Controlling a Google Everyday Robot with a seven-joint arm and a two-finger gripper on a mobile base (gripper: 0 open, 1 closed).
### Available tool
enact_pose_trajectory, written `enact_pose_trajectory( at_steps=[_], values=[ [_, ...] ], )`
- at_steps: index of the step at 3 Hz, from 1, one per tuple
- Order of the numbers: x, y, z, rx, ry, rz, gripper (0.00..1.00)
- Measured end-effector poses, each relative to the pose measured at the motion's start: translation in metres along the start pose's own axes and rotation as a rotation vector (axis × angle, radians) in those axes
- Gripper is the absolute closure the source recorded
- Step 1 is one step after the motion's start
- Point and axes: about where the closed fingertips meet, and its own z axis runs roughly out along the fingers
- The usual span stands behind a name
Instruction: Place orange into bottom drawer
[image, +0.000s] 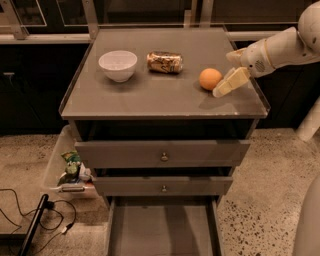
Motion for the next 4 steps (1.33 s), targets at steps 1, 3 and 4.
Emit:
enact_pose_trajectory(
  at_steps=[1,3,4],
  values=[
    [-0.008,0.0,0.016,-0.059,-0.05,0.02,0.0],
    [-0.011,0.001,0.031,-0.107,-0.061,0.032,0.06],
    [-0.011,0.001,0.031,-0.107,-0.061,0.032,0.24]
  ],
)
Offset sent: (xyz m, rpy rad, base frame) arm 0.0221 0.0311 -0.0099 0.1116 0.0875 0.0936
